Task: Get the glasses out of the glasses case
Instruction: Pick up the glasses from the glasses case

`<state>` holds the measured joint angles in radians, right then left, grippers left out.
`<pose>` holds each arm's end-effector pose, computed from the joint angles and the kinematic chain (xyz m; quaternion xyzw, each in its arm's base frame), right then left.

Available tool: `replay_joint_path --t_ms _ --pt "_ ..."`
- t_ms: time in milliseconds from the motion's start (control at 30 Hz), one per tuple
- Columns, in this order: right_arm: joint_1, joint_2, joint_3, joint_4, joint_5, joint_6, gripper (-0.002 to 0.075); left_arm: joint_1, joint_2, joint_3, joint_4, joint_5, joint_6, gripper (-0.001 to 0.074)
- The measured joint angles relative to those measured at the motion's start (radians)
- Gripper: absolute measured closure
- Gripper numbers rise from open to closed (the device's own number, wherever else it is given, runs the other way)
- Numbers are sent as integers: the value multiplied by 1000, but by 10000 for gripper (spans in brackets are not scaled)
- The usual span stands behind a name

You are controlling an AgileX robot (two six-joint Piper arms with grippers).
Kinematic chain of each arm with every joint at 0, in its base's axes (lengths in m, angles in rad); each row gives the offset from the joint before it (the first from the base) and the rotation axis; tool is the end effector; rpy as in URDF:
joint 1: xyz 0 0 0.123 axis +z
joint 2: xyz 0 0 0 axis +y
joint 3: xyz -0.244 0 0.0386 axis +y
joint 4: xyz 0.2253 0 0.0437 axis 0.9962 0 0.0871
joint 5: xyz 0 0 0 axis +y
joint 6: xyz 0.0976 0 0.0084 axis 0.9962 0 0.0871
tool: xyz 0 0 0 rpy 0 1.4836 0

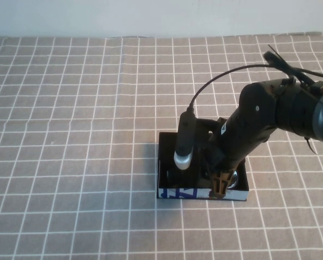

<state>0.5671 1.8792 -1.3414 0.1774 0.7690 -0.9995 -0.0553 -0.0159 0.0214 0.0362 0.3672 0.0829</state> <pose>0.2978 0.2040 0.1748 -0.6553 0.7316 0.0328 0.1854 0.0749 -0.0029 0.1725 0.0649 0.7978 0.0236 0.5989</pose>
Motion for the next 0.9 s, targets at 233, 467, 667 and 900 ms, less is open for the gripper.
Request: replay_joint_path --t_ms 233,467,667,900 --pt "0 30 0 -20 -32 0 420 0 0 0 0 0 0 740" --pt "0 49 -8 -21 -60 -2 421 0 0 0 0 0 0 739" --pt "1 52 -15 -34 -68 -4 421 0 0 0 0 0 0 740" --pt "2 27 -40 -69 -23 -2 421 0 0 0 0 0 0 739"
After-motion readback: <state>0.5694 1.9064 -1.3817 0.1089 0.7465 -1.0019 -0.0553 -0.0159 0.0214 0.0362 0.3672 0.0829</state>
